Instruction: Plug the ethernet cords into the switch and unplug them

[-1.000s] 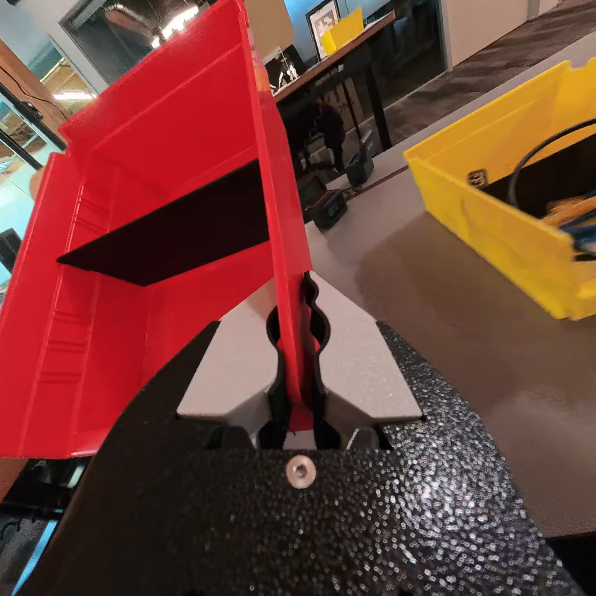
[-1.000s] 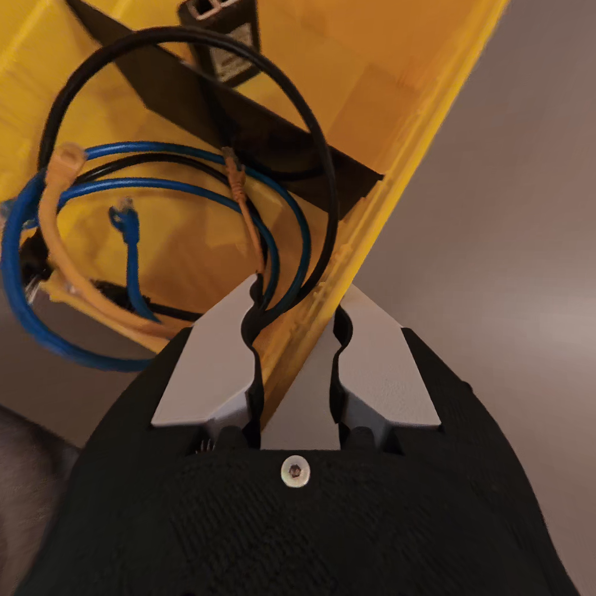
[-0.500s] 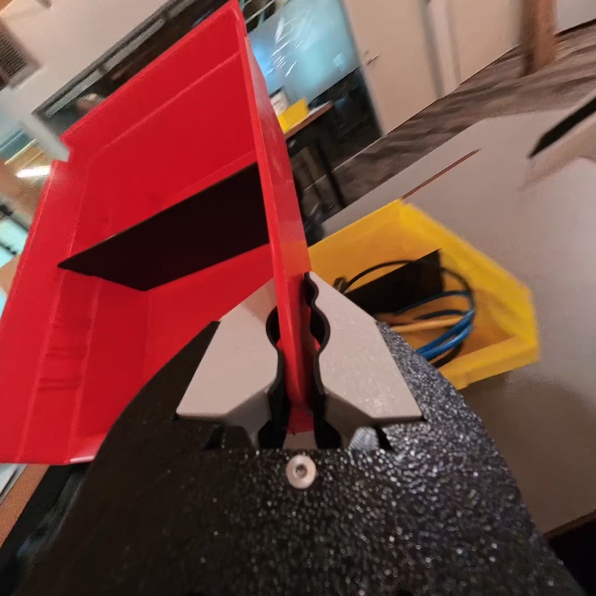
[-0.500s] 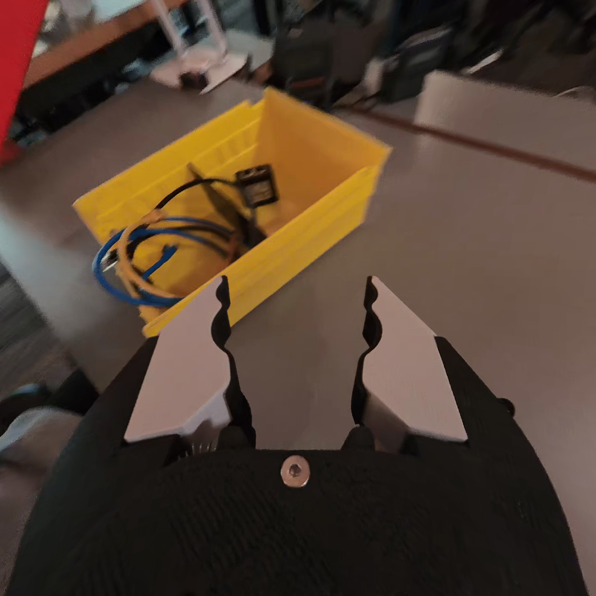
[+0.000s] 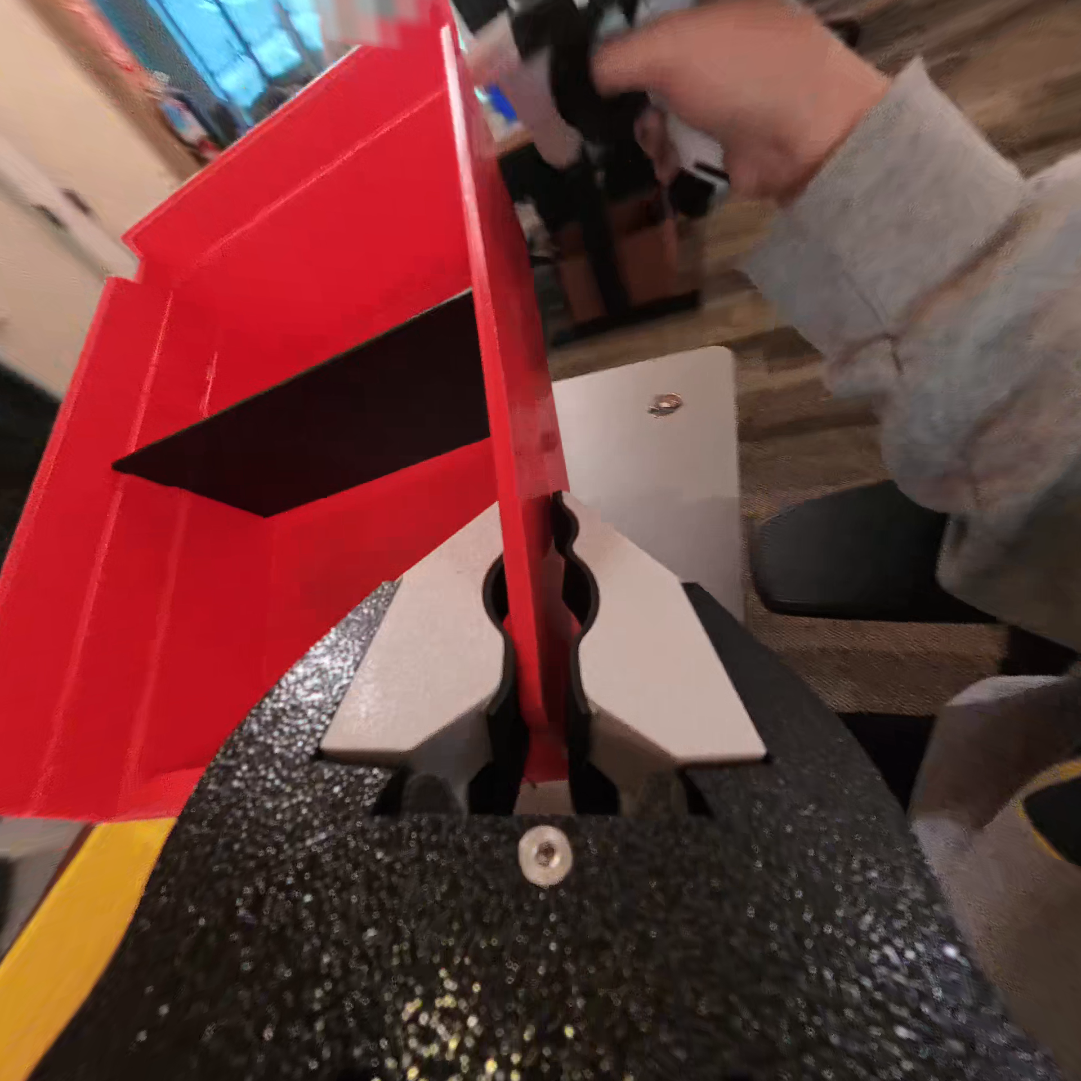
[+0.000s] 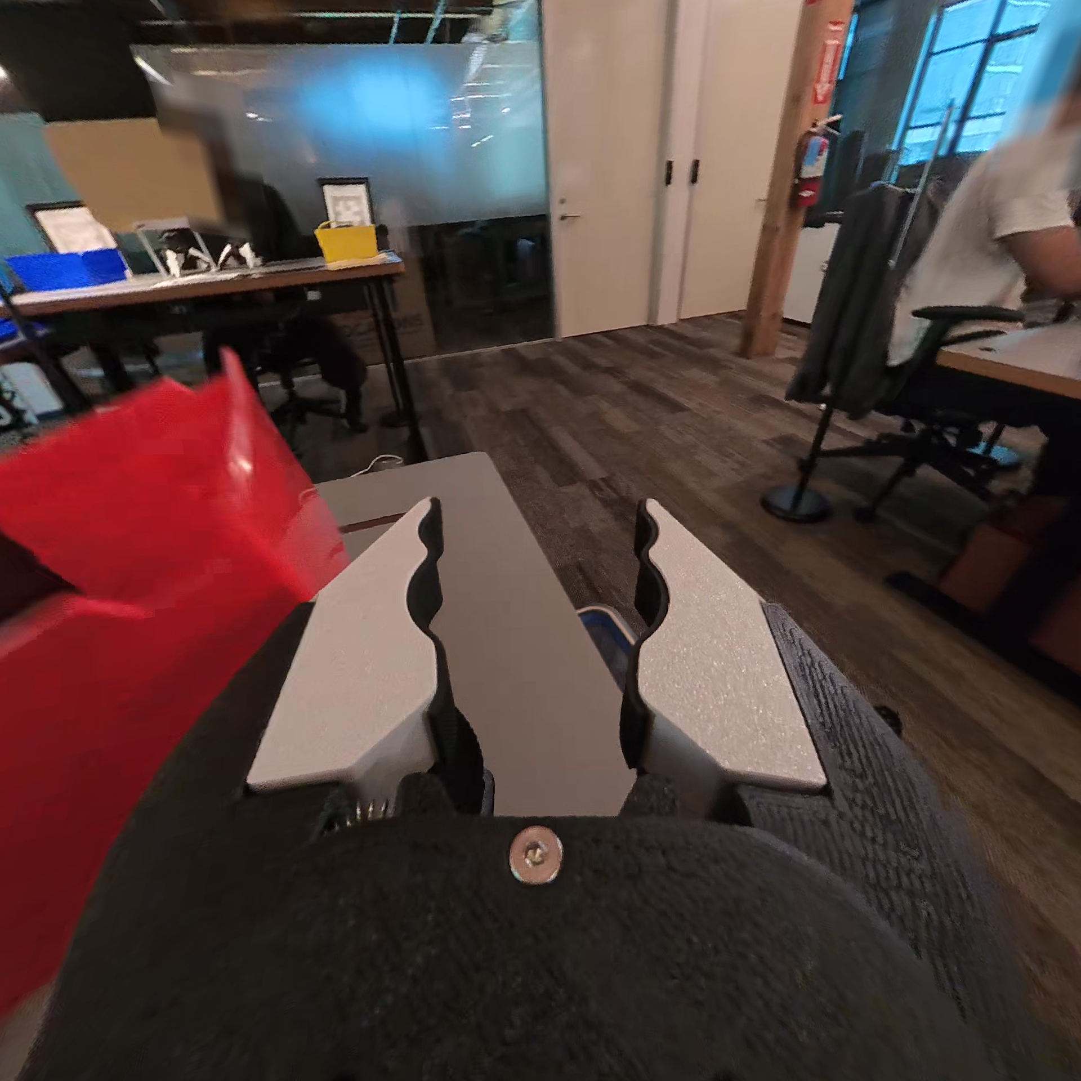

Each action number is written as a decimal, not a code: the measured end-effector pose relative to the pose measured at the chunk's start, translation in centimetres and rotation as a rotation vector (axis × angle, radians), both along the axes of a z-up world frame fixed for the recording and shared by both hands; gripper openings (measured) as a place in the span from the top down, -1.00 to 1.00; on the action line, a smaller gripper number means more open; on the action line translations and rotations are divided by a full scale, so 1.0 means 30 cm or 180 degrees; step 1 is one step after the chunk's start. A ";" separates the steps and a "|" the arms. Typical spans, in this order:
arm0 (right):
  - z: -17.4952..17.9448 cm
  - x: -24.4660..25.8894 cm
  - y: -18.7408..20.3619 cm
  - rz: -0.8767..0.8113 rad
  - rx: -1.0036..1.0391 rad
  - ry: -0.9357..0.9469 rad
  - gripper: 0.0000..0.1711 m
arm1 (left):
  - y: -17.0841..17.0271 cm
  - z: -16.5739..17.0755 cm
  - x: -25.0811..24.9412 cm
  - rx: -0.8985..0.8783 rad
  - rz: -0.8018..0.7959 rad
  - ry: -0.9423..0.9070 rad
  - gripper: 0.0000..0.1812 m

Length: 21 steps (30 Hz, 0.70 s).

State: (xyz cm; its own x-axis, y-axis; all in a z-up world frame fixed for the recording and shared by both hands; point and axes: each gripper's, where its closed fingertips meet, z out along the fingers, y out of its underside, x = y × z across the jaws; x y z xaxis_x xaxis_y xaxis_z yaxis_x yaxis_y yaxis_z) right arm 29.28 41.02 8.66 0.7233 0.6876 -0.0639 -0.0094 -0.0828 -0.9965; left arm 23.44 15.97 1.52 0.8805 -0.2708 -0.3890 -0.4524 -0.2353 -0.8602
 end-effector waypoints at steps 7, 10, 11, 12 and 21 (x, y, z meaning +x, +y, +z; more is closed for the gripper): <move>-0.003 0.039 0.014 0.0158 -0.0206 0.0211 0.27 | 0.212 -0.239 0.041 -0.0436 0.0048 -0.0274 0.93; -0.038 -0.008 0.008 0.0276 -0.0235 0.0015 0.29 | 0.293 -0.328 -0.023 -0.0579 0.0297 -0.0173 0.94; -0.050 -0.024 0.007 0.0304 -0.0235 -0.0068 0.29 | 0.313 -0.355 -0.046 -0.0642 0.0361 -0.0098 0.94; -0.062 -0.041 0.005 0.0336 -0.0230 -0.0151 0.29 | 0.330 -0.378 -0.066 -0.0687 0.0420 -0.0051 0.94; -0.120 -0.174 -0.048 0.0649 -0.0153 -0.0640 0.31 | 0.373 -0.510 -0.121 -0.0794 0.0610 0.0077 0.93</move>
State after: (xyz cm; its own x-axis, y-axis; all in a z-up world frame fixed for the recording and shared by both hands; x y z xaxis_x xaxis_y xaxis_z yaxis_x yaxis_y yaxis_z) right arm 24.07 39.59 5.06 0.5719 0.8197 0.0307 0.2096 -0.1098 -0.9716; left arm 19.82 27.16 -13.77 0.9161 -0.1905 -0.3528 -0.3989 -0.5208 -0.7548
